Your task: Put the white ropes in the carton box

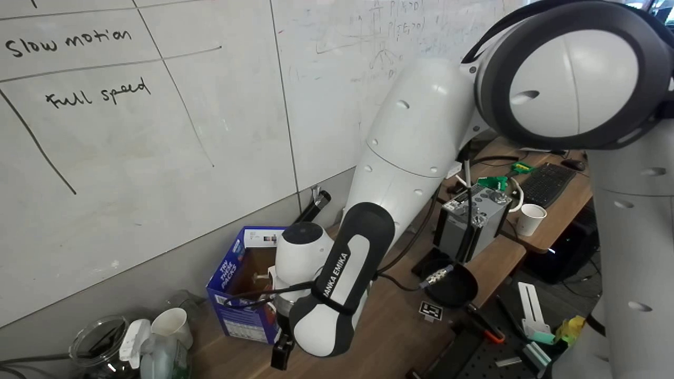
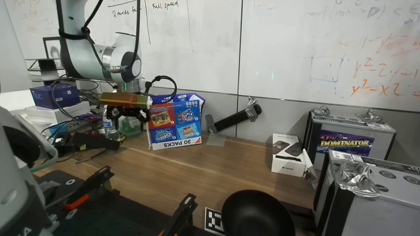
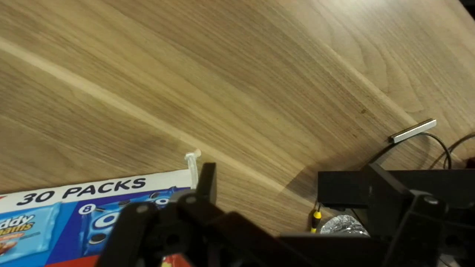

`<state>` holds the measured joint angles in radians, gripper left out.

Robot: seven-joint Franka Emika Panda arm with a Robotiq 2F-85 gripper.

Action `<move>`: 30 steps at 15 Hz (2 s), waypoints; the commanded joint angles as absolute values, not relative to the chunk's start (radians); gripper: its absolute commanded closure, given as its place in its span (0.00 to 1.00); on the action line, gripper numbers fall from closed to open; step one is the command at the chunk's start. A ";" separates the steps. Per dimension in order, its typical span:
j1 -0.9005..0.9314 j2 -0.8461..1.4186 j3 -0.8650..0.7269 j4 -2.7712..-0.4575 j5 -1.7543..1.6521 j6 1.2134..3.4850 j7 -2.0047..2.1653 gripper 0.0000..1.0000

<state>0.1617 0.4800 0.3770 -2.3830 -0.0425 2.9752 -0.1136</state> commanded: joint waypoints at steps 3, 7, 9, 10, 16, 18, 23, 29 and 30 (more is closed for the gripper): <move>0.161 0.510 0.367 -2.350 -0.074 3.037 -0.185 0.00; 0.165 0.553 0.343 -2.292 -0.101 3.022 -0.209 0.00; 0.165 0.579 0.333 -2.259 -0.109 3.016 -0.218 0.00; 0.171 0.589 0.323 -2.244 -0.115 3.013 -0.216 0.00; 0.188 0.617 0.295 -2.201 -0.135 3.007 -0.212 0.00; 0.194 0.617 0.292 -2.198 -0.136 3.004 -0.210 0.00; 0.210 0.619 0.283 -2.193 -0.141 2.993 -0.206 0.00; 0.218 0.619 0.278 -2.191 -0.142 2.987 -0.206 0.00; 0.219 0.618 0.277 -2.190 -0.142 2.986 -0.205 0.00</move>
